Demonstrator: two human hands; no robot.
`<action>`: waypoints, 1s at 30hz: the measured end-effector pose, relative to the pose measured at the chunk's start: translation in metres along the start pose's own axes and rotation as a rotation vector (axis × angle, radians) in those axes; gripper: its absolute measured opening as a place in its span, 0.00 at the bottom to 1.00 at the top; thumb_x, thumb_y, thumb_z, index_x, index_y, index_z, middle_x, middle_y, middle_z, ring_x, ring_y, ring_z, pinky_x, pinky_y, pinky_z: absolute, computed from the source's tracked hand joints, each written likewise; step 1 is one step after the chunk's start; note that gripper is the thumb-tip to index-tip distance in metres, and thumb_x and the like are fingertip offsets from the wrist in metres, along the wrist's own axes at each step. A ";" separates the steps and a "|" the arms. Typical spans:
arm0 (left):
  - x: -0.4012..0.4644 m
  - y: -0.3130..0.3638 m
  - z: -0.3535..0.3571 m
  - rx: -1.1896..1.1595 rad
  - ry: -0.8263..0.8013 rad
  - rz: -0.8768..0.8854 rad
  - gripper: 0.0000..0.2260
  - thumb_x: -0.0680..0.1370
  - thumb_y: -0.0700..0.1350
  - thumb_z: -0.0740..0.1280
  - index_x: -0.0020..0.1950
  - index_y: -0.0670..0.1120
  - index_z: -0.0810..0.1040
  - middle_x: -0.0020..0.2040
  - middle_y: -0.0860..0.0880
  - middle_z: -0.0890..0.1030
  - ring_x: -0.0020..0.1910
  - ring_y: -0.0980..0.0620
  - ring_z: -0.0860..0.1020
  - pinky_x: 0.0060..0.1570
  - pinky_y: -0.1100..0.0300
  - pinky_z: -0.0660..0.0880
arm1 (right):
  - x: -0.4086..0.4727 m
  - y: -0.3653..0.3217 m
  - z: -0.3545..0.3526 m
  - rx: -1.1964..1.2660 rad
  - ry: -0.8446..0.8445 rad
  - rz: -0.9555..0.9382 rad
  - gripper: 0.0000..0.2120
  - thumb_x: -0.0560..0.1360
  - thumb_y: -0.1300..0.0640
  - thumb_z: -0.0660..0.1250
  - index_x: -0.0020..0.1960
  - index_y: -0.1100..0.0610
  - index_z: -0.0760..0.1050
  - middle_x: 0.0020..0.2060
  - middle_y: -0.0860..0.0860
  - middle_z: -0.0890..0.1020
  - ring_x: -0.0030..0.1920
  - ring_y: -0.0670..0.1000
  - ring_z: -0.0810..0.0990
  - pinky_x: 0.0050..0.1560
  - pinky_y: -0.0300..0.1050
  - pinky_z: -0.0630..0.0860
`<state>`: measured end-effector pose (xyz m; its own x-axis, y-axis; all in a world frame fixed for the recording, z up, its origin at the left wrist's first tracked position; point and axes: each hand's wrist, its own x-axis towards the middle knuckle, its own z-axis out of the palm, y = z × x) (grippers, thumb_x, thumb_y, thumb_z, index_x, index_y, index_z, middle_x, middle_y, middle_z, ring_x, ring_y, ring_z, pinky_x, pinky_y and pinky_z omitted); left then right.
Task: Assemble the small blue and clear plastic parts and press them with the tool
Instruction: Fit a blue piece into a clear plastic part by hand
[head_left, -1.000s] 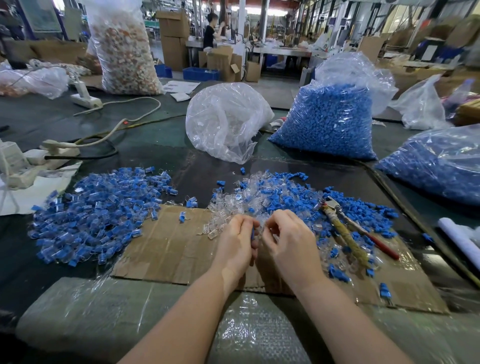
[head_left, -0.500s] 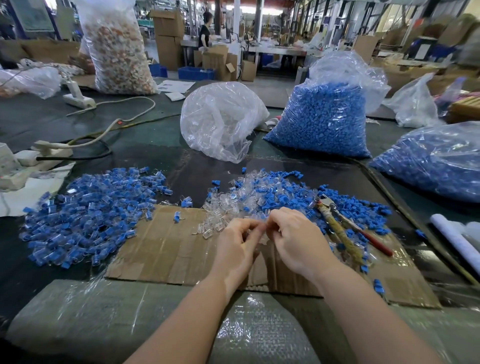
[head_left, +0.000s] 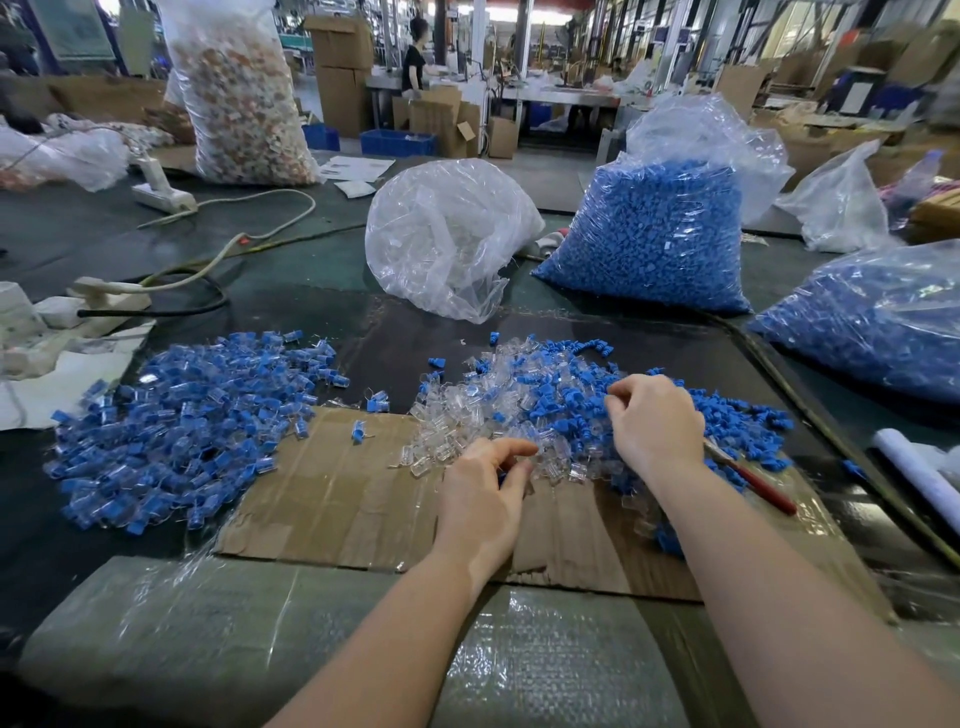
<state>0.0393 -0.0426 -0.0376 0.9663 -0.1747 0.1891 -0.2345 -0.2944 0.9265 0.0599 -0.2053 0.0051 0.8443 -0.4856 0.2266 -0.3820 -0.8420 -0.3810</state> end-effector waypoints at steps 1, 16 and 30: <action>0.000 0.000 0.000 0.011 -0.001 0.007 0.07 0.77 0.41 0.66 0.49 0.52 0.79 0.46 0.54 0.78 0.44 0.60 0.75 0.44 0.75 0.70 | 0.002 -0.001 0.002 -0.012 -0.017 0.027 0.12 0.80 0.52 0.59 0.55 0.54 0.78 0.53 0.54 0.79 0.56 0.57 0.73 0.54 0.51 0.67; -0.002 0.002 -0.001 -0.064 0.010 0.005 0.13 0.77 0.39 0.66 0.40 0.57 0.74 0.36 0.56 0.76 0.35 0.65 0.74 0.37 0.73 0.70 | 0.003 -0.007 0.002 0.243 -0.059 0.047 0.05 0.76 0.53 0.65 0.41 0.50 0.76 0.43 0.50 0.81 0.49 0.54 0.77 0.58 0.55 0.70; 0.001 -0.004 0.000 -0.119 0.022 0.001 0.13 0.76 0.38 0.67 0.40 0.56 0.74 0.35 0.56 0.76 0.34 0.67 0.73 0.37 0.74 0.69 | -0.007 -0.007 0.001 0.196 -0.072 0.047 0.05 0.75 0.53 0.68 0.40 0.48 0.77 0.46 0.49 0.81 0.55 0.55 0.74 0.59 0.54 0.63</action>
<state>0.0410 -0.0417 -0.0411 0.9685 -0.1538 0.1958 -0.2224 -0.1802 0.9582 0.0572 -0.1956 0.0048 0.8548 -0.4990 0.1425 -0.3469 -0.7537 -0.5581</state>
